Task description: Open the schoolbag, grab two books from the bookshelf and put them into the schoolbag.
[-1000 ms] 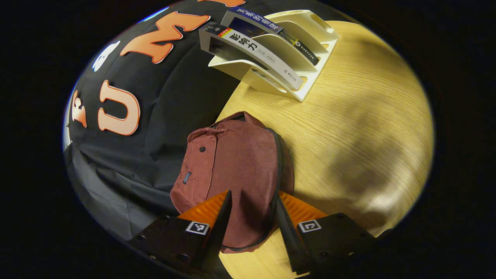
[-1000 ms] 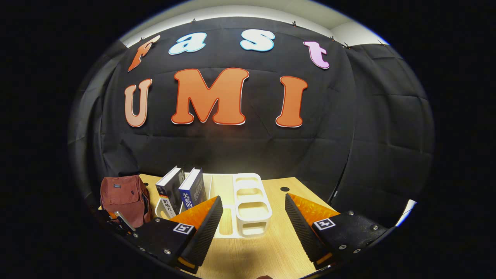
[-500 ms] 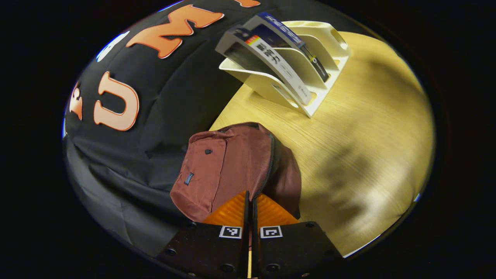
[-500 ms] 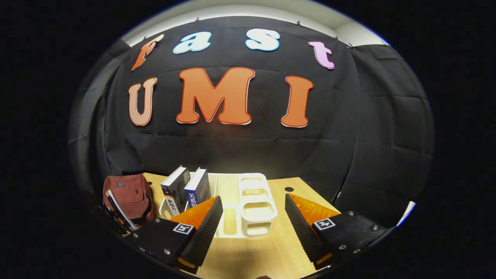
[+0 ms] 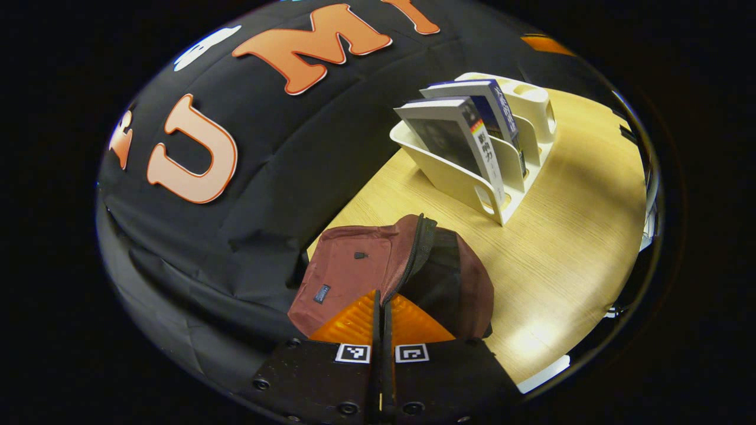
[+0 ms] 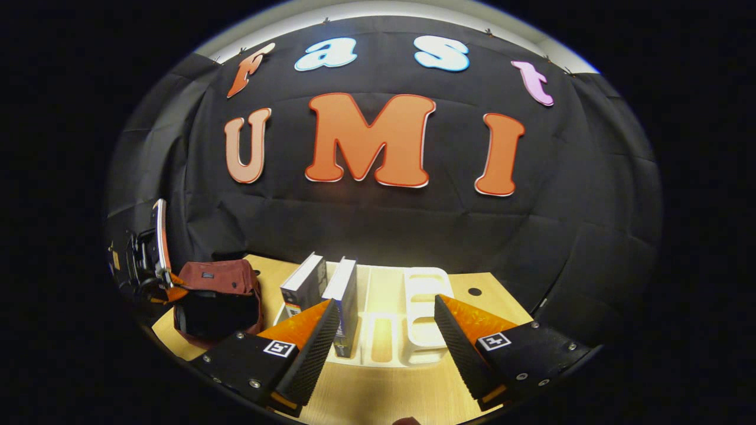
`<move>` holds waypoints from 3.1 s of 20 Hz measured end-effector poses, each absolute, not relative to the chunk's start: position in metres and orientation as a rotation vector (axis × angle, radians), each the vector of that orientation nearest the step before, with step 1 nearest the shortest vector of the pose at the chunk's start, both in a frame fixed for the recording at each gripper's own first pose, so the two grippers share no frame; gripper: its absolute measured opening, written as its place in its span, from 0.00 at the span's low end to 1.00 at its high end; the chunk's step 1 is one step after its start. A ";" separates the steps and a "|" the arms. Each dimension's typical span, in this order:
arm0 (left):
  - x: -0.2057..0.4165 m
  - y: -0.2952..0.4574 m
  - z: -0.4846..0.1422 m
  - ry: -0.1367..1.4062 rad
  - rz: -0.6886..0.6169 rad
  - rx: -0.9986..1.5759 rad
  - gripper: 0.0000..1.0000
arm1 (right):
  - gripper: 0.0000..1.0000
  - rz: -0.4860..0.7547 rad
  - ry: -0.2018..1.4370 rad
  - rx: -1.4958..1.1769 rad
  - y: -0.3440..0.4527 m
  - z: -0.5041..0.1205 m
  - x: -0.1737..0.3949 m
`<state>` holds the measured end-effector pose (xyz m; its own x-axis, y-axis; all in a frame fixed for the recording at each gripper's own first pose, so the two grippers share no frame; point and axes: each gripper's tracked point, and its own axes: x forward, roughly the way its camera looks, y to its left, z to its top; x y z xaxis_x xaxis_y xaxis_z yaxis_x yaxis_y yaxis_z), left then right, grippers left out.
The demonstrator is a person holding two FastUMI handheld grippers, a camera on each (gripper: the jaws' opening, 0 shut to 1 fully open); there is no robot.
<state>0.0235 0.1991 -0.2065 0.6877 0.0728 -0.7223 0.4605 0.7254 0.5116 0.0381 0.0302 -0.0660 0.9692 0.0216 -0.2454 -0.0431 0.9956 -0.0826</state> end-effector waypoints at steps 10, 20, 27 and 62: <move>0.081 0.235 -0.157 0.819 -0.364 0.546 0.01 | 0.96 0.143 0.452 -0.096 0.105 -0.078 0.086; 0.105 0.241 -0.155 0.817 -0.470 0.448 0.01 | 0.97 0.200 0.776 -0.048 0.159 -0.100 0.141; 0.102 0.255 -0.160 0.800 -0.480 0.402 0.01 | 0.97 0.185 1.045 0.073 0.175 -0.140 0.175; 0.099 0.249 -0.165 0.800 -0.497 0.400 0.01 | 0.26 0.111 1.118 0.309 0.116 0.009 0.082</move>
<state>0.0989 0.2490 -0.1654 0.5934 -0.2683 -0.7588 0.5616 0.8134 0.1516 0.0823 0.1160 0.0094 0.4369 0.2418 -0.8664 0.0662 0.9519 0.2990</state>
